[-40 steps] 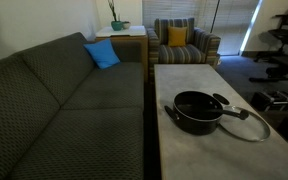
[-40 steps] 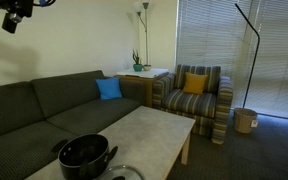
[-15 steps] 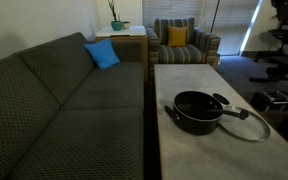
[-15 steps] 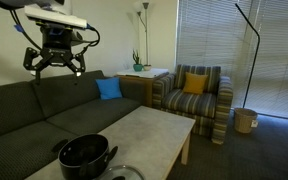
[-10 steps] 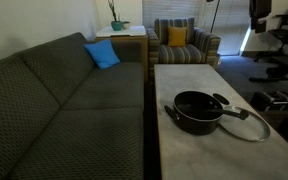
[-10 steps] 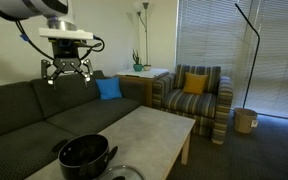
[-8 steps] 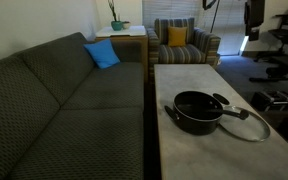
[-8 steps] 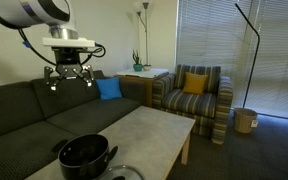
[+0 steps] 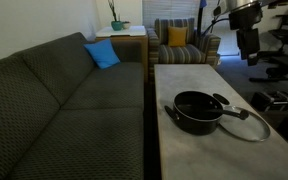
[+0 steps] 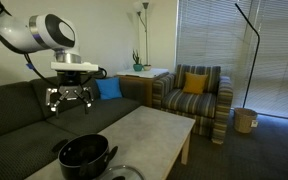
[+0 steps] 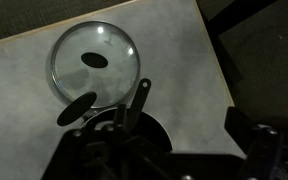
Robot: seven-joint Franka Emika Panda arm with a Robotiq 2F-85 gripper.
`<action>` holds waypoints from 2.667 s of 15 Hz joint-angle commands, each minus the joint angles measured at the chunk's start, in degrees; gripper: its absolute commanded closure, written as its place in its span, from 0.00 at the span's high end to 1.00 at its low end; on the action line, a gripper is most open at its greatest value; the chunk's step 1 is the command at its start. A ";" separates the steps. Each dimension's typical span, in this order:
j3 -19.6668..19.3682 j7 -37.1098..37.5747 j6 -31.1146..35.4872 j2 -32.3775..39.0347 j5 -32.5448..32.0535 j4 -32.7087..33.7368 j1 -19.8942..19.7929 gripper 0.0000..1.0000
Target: Remove the black spoon from the pot and put it on the table
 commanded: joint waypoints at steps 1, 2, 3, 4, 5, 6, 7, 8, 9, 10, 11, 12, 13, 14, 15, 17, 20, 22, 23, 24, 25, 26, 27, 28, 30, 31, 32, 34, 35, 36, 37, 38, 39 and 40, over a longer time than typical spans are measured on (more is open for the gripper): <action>0.17 -0.13 -0.43 0.52 -0.11 0.73 -0.10 1.00; 0.17 -0.22 -0.66 0.56 -0.10 0.96 -0.09 1.00; 0.19 0.17 1.29 0.84 -0.35 0.90 0.07 1.00; 0.23 1.08 3.06 1.82 0.23 1.35 -0.21 1.00; 0.61 0.84 4.50 3.13 1.19 2.17 -0.97 1.00; 0.83 0.86 5.84 4.65 2.23 2.90 -1.70 1.00; 1.05 0.55 7.03 6.31 3.38 3.63 -2.49 1.00; 1.20 0.19 7.98 8.01 4.49 4.27 -3.21 1.00; 1.29 -0.26 8.75 9.83 5.50 5.02 -3.90 1.00; 1.38 -0.58 8.78 11.25 6.34 5.81 -4.42 1.00; 1.45 -1.28 9.15 13.23 6.89 7.10 -4.99 1.00; 1.63 -1.94 8.93 14.88 7.39 8.37 -5.41 1.00; 1.64 -2.25 8.52 16.61 7.75 9.98 -5.57 1.00; 1.63 -2.25 8.23 17.99 8.02 11.37 -5.58 1.00; 1.37 -2.24 7.90 20.13 7.86 13.64 -5.32 1.00; 0.64 -0.81 8.19 18.25 7.19 10.80 -4.72 1.00; 0.65 -0.80 8.17 19.62 7.19 11.91 -4.55 1.00; 0.26 0.22 8.31 18.82 6.79 11.10 -3.83 1.00; -0.06 0.79 8.08 19.54 6.39 11.91 -3.16 1.00; -0.02 0.99 6.78 21.13 6.56 13.95 -3.02 1.00; 0.48 0.22 5.62 22.87 6.96 15.92 -3.33 1.00; 0.71 -0.07 4.45 24.71 7.40 17.77 -3.49 1.00; 0.55 0.27 2.97 26.16 7.63 19.47 -3.33 1.00; 0.38 0.35 1.61 27.99 7.73 21.50 -3.31 1.00; 0.25 0.65 -0.46 31.60 8.16 25.75 -3.71 1.00; 0.41 0.05 -1.57 33.78 8.41 28.51 -3.99 1.00; 0.65 -0.06 -1.96 35.49 8.69 30.58 -4.27 1.00; 0.66 0.57 -1.65 38.67 8.94 34.76 -4.28 1.00; 0.22 1.26 1.71 34.52 9.50 28.23 -4.43 1.00; 0.02 1.41 2.11 35.50 9.44 29.75 -4.14 1.00; -0.08 1.53 2.32 35.53 9.40 30.03 -4.02 1.00; -0.36 1.94 2.24 35.48 9.13 30.43 -3.68 1.00; -0.80 2.50 2.28 35.38 8.75 30.55 -3.29 1.00; -1.48 3.48 2.00 35.26 8.23 30.69 -2.66 1.00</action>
